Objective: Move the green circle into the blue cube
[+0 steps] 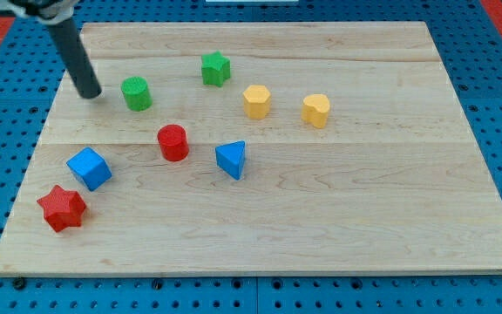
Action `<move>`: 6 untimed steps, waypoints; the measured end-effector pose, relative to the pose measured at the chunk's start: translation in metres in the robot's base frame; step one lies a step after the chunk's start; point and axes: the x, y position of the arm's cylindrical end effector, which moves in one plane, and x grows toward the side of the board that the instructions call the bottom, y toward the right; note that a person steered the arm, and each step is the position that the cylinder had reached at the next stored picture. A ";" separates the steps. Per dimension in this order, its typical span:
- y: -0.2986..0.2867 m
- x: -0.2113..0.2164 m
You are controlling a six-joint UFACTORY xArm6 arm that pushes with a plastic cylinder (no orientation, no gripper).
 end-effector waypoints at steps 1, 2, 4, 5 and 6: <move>0.062 -0.013; 0.068 0.023; 0.027 0.103; 0.033 0.056; 0.097 0.018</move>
